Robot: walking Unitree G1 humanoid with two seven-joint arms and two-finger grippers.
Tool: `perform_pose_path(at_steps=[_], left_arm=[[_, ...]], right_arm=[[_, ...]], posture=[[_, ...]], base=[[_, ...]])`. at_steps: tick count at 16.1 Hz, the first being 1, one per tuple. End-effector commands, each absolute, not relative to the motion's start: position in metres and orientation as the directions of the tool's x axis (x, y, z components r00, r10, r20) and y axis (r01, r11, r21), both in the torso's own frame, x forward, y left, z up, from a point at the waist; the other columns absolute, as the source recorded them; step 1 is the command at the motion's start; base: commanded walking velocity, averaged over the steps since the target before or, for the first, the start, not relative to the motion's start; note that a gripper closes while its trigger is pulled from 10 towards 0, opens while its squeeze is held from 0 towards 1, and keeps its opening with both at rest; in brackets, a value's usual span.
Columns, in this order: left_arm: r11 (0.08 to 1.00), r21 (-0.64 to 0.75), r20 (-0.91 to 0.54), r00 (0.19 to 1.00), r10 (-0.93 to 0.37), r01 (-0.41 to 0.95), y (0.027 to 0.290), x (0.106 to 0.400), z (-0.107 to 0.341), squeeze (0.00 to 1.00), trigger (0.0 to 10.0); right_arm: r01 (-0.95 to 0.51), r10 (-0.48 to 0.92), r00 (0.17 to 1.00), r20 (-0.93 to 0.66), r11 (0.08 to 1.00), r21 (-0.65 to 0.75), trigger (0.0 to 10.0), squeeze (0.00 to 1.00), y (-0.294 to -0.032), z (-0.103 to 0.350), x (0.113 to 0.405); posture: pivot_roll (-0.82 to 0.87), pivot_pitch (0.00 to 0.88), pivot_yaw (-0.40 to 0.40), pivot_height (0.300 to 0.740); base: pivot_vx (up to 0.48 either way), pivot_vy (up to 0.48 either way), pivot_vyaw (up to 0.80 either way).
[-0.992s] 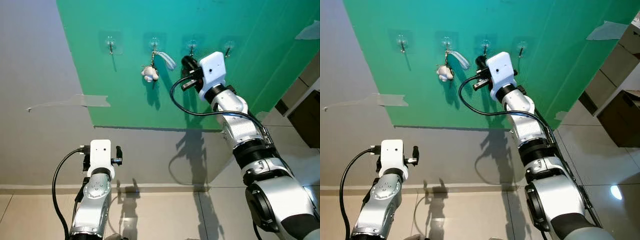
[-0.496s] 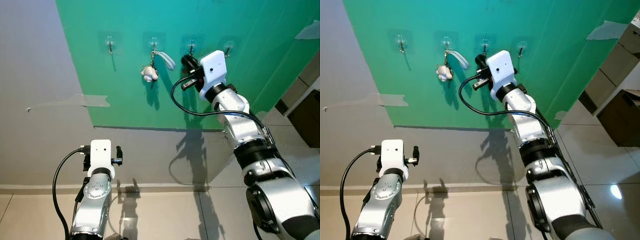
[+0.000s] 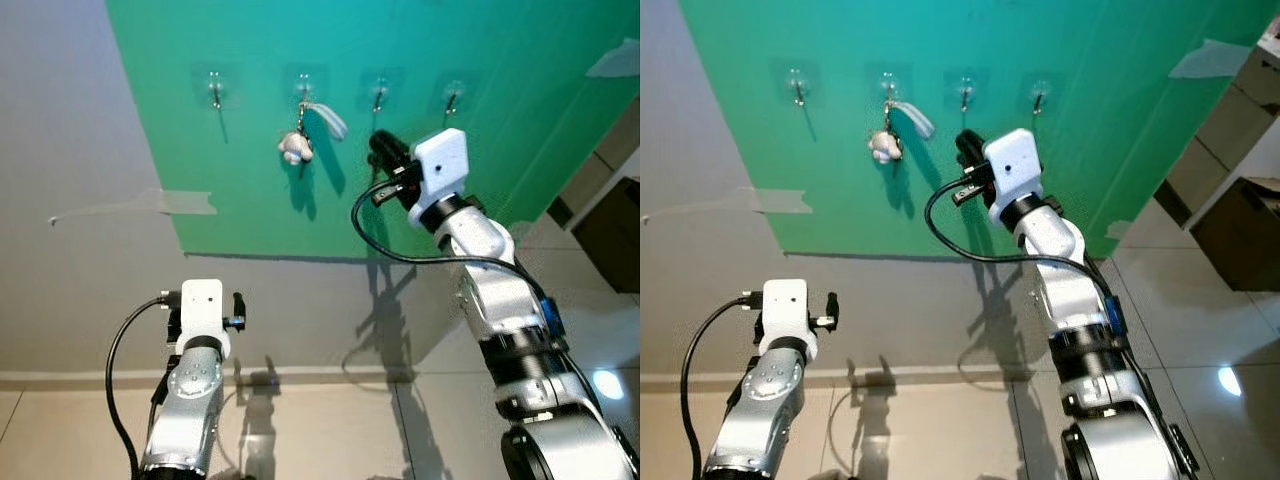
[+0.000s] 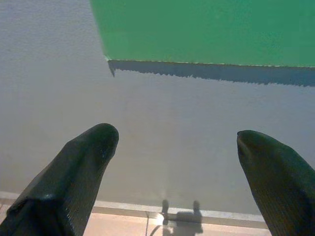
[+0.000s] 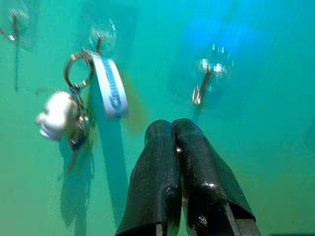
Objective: Hang keys on a hook
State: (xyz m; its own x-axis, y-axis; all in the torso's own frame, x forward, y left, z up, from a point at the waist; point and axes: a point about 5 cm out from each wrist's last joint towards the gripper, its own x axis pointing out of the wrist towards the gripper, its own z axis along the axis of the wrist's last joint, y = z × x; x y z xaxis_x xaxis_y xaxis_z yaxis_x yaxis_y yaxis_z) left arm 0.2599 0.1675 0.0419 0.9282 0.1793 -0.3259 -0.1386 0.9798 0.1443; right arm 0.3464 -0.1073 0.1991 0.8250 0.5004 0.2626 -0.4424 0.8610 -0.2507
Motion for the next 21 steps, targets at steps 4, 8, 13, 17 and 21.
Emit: perform_pose_path(at_steps=[4,8,13,17,21], left_arm=[[0.985,0.140,-0.330,0.933,0.143,-0.102,0.159,0.263,0.041,0.00,10.0],[0.985,0.134,-0.328,0.934,0.143,-0.104,0.157,0.263,0.041,0.00,10.0],[0.985,0.132,-0.323,0.935,0.150,-0.112,0.158,0.264,0.042,0.00,10.0],[0.984,0.134,-0.320,0.934,0.157,-0.120,0.159,0.263,0.042,0.00,10.0],[0.983,0.134,-0.320,0.933,0.166,-0.130,0.160,0.262,0.042,0.00,10.0]], right_arm=[[-0.417,0.478,0.835,0.273,0.873,-0.252,0.0,0.00,-0.113,0.209,0.343],[-0.407,0.479,0.825,0.300,0.872,-0.271,0.0,0.00,-0.111,0.225,0.348],[-0.399,0.482,0.814,0.325,0.870,-0.289,0.0,0.00,-0.109,0.239,0.357],[-0.370,0.469,0.814,0.344,0.874,-0.315,0.0,0.00,-0.110,0.253,0.370],[-0.353,0.460,0.815,0.353,0.877,-0.327,0.0,0.00,-0.112,0.260,0.376]], posture=[[-0.07,0.000,-0.065,0.740],[-0.06,0.000,-0.076,0.740],[-0.05,0.000,-0.086,0.740],[-0.03,0.000,-0.097,0.740],[-0.03,0.000,-0.102,0.740]], base=[[0.000,0.000,0.00],[0.000,0.000,0.00],[0.000,0.000,0.00],[0.000,0.000,0.00],[0.000,0.000,0.00]])
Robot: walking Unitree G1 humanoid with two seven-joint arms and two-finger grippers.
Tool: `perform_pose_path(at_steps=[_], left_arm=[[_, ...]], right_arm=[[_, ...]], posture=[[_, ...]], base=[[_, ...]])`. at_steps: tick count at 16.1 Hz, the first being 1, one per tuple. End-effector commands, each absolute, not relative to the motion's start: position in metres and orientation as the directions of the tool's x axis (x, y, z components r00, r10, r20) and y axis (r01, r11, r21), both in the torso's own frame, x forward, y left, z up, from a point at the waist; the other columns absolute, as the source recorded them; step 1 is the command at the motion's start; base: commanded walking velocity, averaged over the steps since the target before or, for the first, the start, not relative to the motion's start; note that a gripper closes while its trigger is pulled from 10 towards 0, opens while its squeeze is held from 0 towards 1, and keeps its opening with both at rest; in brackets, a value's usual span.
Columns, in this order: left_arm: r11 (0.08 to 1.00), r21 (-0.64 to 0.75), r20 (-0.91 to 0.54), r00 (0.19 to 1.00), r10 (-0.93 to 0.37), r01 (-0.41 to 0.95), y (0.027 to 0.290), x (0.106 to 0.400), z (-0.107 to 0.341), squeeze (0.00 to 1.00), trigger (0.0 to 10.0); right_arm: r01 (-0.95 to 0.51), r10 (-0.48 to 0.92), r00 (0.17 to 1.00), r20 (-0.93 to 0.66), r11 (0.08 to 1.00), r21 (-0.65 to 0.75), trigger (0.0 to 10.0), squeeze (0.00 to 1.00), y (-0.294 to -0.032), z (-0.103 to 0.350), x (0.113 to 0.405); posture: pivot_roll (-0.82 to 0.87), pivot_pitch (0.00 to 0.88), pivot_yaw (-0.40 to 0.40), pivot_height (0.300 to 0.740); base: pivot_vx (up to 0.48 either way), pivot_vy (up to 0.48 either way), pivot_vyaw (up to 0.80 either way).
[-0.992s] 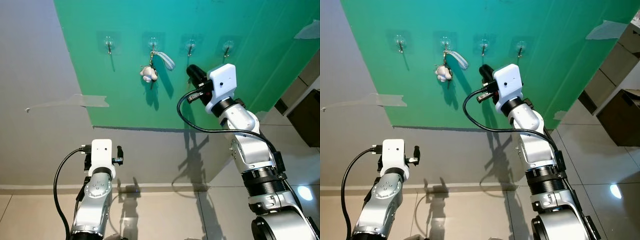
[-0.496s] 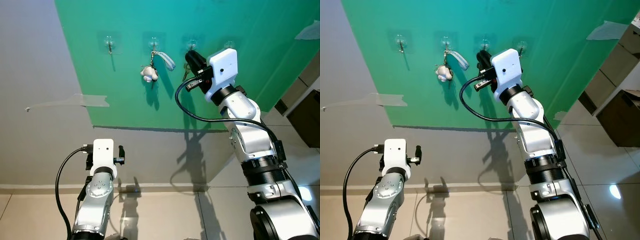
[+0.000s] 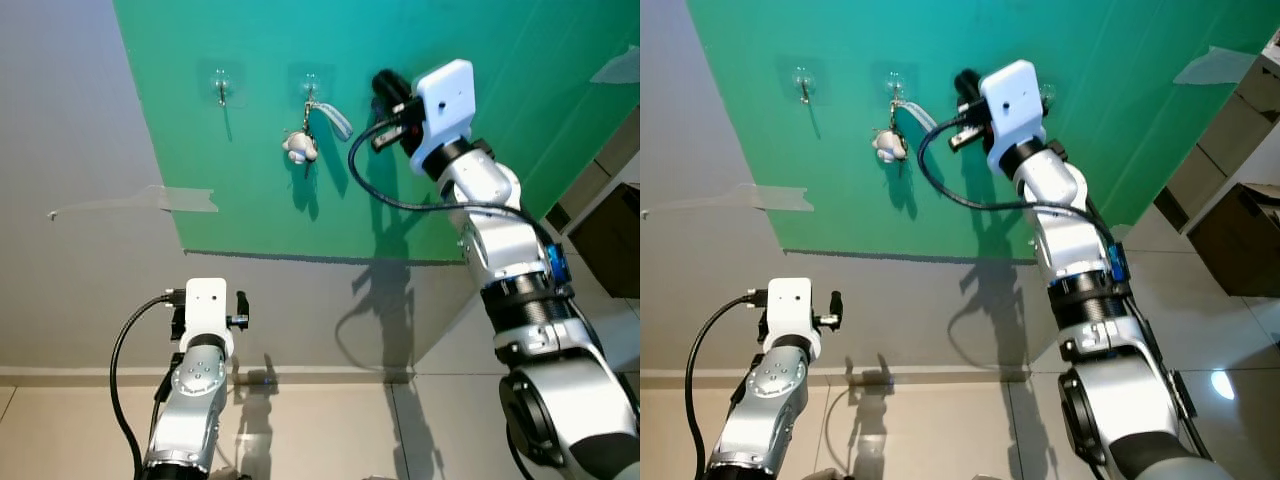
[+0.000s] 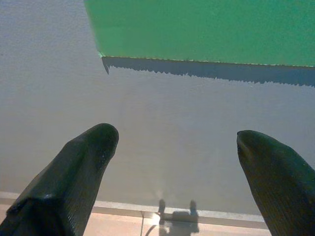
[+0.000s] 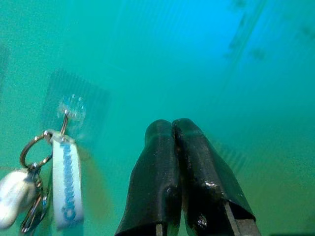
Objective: Hang keys on a hook
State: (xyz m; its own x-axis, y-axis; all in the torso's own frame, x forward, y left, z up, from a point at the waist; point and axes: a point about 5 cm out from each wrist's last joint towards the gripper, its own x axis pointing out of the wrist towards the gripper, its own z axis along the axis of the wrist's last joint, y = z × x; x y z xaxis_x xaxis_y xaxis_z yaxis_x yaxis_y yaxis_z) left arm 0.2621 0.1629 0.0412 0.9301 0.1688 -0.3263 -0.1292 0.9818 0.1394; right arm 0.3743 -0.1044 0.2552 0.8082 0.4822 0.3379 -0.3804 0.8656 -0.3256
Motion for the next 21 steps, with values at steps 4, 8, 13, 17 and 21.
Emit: perform_pose_path(at_steps=[4,8,13,17,21], left_arm=[[0.982,0.135,-0.324,0.931,0.167,-0.129,0.160,0.260,0.040,0.00,10.0],[0.983,0.137,-0.327,0.931,0.163,-0.124,0.160,0.261,0.040,0.00,10.0],[0.983,0.140,-0.330,0.931,0.158,-0.117,0.161,0.260,0.040,0.00,10.0],[0.983,0.144,-0.330,0.930,0.160,-0.118,0.163,0.259,0.040,0.00,10.0],[0.982,0.144,-0.329,0.931,0.161,-0.119,0.163,0.259,0.041,0.00,10.0]], right_arm=[[-0.345,0.452,0.823,0.343,0.879,-0.330,0.0,0.00,-0.114,0.257,0.381],[-0.336,0.438,0.839,0.322,0.884,-0.326,0.0,0.00,-0.116,0.249,0.383],[-0.330,0.420,0.861,0.287,0.890,-0.313,0.0,0.00,-0.118,0.234,0.385],[-0.326,0.417,0.859,0.297,0.893,-0.310,0.0,0.00,-0.119,0.235,0.384],[-0.332,0.412,0.873,0.260,0.894,-0.301,0.0,0.00,-0.119,0.218,0.383]], posture=[[-0.02,0.000,-0.103,0.740],[-0.03,0.000,-0.097,0.740],[-0.03,0.000,-0.091,0.740],[-0.03,0.000,-0.091,0.740],[-0.03,0.000,-0.092,0.740]], base=[[0.000,0.000,0.00],[0.000,0.000,0.00],[0.000,0.000,0.00],[0.000,0.000,0.00],[0.000,0.000,0.00]])
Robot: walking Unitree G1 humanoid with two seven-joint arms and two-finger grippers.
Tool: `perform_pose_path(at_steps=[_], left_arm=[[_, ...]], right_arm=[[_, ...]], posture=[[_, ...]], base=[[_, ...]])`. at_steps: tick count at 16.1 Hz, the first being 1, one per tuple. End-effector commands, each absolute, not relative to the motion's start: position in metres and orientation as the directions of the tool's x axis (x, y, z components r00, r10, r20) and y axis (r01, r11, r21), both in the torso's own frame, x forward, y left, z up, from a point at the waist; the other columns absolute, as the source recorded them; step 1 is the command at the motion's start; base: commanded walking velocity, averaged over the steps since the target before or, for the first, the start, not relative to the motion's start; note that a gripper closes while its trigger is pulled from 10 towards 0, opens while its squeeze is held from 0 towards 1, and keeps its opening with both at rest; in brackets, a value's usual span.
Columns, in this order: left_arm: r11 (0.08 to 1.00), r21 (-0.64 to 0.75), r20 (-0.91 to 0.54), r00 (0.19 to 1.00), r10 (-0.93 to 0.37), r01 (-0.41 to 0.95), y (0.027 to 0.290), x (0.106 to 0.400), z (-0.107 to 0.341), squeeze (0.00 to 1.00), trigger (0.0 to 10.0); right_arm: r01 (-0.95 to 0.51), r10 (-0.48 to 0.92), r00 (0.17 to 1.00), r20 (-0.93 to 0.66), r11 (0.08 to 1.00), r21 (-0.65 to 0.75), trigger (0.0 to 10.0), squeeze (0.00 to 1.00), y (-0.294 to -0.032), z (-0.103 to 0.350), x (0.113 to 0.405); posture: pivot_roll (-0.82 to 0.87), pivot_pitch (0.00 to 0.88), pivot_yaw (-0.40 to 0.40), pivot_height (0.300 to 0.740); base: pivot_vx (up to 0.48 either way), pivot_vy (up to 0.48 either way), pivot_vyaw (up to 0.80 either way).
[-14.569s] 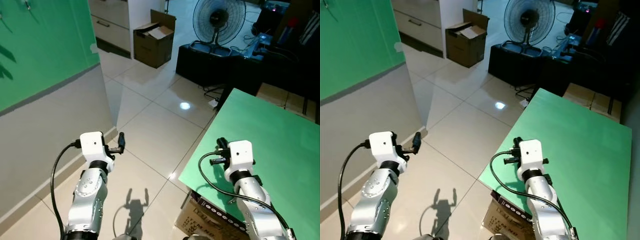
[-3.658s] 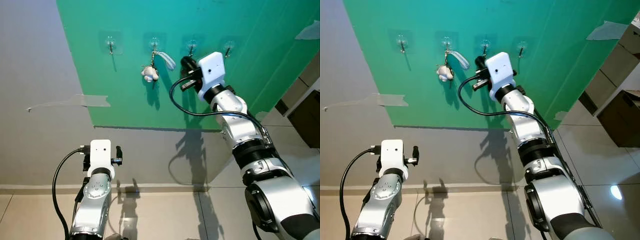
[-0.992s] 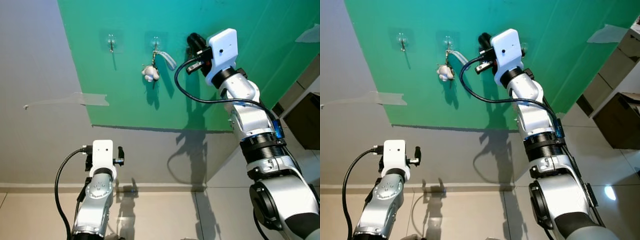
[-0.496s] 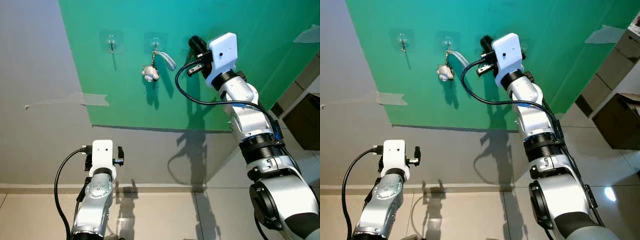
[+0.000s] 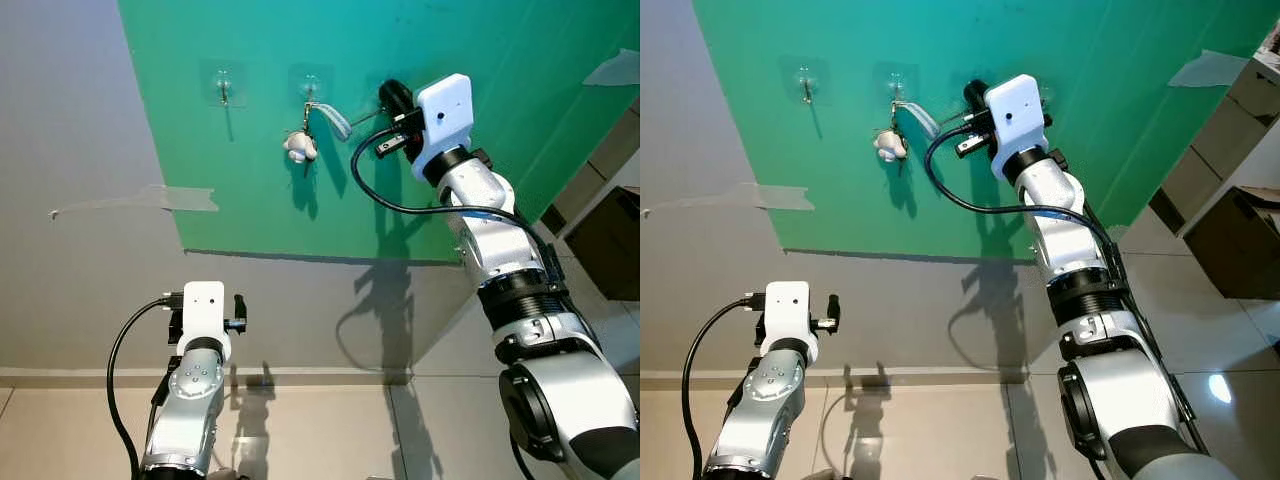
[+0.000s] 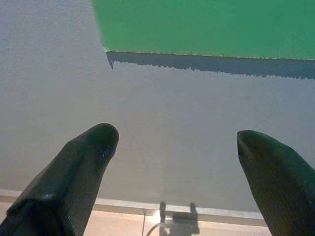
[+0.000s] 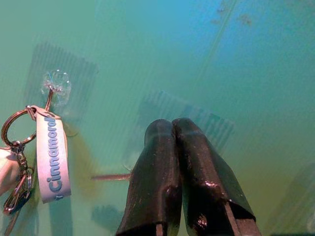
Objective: Hang keys on a hook
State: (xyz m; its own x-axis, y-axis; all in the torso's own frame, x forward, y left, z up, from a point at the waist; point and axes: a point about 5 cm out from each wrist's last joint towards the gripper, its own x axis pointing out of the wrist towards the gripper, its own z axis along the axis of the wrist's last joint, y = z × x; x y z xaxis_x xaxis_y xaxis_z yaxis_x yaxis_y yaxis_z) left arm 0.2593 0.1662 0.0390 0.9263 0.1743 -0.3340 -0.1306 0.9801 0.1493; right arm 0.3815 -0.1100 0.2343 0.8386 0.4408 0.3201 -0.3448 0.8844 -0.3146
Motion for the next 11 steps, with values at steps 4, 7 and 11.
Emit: perform_pose_path(at_steps=[4,7,11], left_arm=[[0.982,0.146,-0.330,0.930,0.162,-0.119,0.164,0.258,0.041,0.00,10.0],[0.982,0.147,-0.330,0.930,0.165,-0.122,0.165,0.257,0.042,0.00,10.0],[0.981,0.147,-0.331,0.928,0.170,-0.127,0.165,0.256,0.042,0.00,10.0]], right_arm=[[-0.333,0.406,0.880,0.248,0.898,-0.288,0.0,0.00,-0.119,0.211,0.381],[-0.349,0.414,0.878,0.238,0.896,-0.273,0.0,0.00,-0.115,0.205,0.376],[-0.385,0.439,0.872,0.218,0.889,-0.249,0.0,0.00,-0.106,0.192,0.367]], posture=[[-0.03,0.000,-0.092,0.740],[-0.03,0.000,-0.094,0.740],[-0.02,0.000,-0.096,0.740]], base=[[0.000,0.000,0.00],[0.000,0.000,0.00],[0.000,0.000,0.00]])
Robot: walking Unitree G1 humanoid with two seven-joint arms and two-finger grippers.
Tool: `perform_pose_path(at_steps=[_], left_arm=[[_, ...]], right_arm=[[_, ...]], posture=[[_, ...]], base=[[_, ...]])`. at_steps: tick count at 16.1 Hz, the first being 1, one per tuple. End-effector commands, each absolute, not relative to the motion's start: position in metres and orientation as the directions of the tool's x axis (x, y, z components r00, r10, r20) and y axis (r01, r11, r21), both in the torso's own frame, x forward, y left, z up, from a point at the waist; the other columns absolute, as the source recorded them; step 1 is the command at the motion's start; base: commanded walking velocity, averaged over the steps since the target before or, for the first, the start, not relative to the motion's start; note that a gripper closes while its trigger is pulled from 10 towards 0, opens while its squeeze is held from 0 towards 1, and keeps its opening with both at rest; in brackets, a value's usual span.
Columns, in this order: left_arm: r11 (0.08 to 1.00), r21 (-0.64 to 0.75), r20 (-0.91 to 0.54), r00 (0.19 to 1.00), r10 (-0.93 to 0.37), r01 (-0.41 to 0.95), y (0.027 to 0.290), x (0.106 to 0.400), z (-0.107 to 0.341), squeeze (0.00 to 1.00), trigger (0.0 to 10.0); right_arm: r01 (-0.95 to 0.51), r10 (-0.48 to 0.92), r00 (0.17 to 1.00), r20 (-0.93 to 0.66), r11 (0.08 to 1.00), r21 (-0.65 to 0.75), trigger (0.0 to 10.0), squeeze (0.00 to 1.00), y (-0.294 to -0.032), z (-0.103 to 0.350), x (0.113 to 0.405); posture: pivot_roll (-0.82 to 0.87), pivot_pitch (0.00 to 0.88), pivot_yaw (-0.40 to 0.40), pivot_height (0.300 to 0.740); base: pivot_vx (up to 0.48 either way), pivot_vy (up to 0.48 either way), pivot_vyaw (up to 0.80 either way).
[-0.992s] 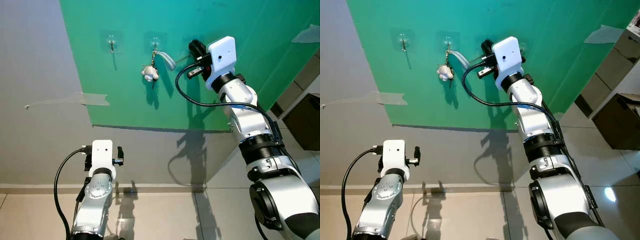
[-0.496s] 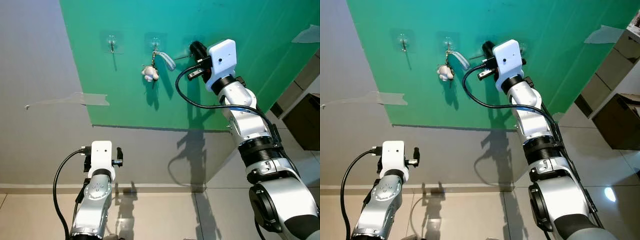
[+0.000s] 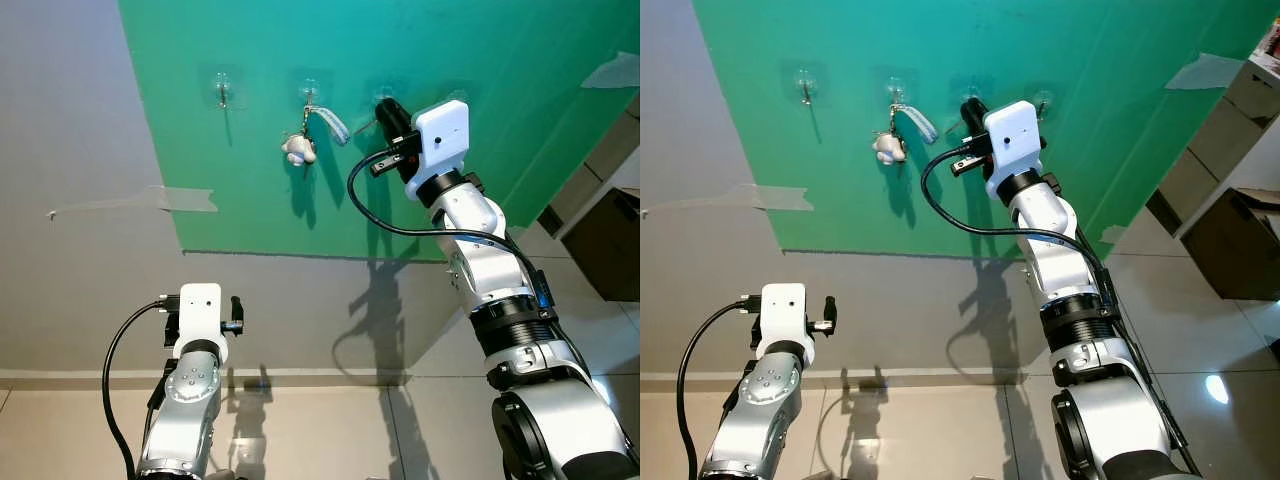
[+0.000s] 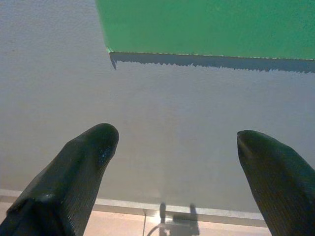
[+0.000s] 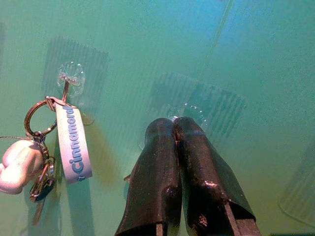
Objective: Hang keys on a hook
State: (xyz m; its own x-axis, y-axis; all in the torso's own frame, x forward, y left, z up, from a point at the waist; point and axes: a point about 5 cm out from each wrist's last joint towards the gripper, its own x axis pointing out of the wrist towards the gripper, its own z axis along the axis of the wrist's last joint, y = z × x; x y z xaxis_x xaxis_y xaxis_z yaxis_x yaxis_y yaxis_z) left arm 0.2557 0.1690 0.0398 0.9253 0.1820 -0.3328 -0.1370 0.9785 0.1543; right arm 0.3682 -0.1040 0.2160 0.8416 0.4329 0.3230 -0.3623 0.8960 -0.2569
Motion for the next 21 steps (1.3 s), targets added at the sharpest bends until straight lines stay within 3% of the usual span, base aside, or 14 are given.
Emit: perform_pose_path(at_steps=[1,4,5,6,7,12,13,21], left_arm=[[0.981,0.148,-0.331,0.928,0.170,-0.127,0.165,0.256,0.042,0.00,10.0],[0.981,0.147,-0.330,0.928,0.170,-0.127,0.165,0.257,0.042,0.00,10.0],[0.981,0.147,-0.330,0.928,0.171,-0.128,0.165,0.256,0.042,0.00,10.0],[0.981,0.147,-0.330,0.928,0.171,-0.128,0.165,0.256,0.042,0.00,10.0],[0.981,0.146,-0.331,0.928,0.170,-0.128,0.164,0.256,0.042,0.00,10.0],[0.982,0.144,-0.331,0.928,0.168,-0.126,0.163,0.255,0.041,0.00,10.0],[0.982,0.143,-0.331,0.929,0.167,-0.126,0.163,0.254,0.041,0.00,10.0],[0.983,0.142,-0.336,0.928,0.161,-0.119,0.160,0.256,0.040,0.00,10.0]], right_arm=[[-0.385,0.440,0.870,0.223,0.888,-0.250,0.0,0.00,-0.106,0.195,0.367],[-0.366,0.425,0.877,0.226,0.894,-0.260,0.0,0.00,-0.109,0.200,0.369],[-0.350,0.407,0.888,0.214,0.900,-0.259,10.0,0.00,-0.110,0.199,0.371],[-0.358,0.415,0.886,0.208,0.896,-0.263,10.0,0.00,-0.109,0.200,0.372],[-0.366,0.428,0.876,0.221,0.890,-0.273,10.0,1.00,-0.108,0.202,0.371],[-0.347,0.421,0.882,0.212,0.884,-0.313,10.0,1.00,-0.108,0.200,0.371],[-0.339,0.415,0.884,0.213,0.885,-0.320,10.0,0.00,-0.109,0.200,0.371],[-0.308,0.384,0.901,0.203,0.895,-0.323,10.0,0.00,-0.119,0.196,0.371]], posture=[[-0.03,0.000,-0.096,0.740],[-0.03,0.000,-0.096,0.740],[-0.03,0.000,-0.096,0.740],[-0.03,0.000,-0.096,0.740],[-0.02,0.000,-0.098,0.740],[-0.02,0.000,-0.102,0.740],[-0.02,0.000,-0.102,0.740],[-0.03,0.000,-0.099,0.740]], base=[[0.000,0.000,0.00],[0.000,0.000,0.00],[0.000,0.000,0.00],[0.000,0.000,0.00],[0.000,0.000,0.00],[0.000,0.000,0.00],[0.000,0.000,0.00],[0.000,0.000,0.00]])
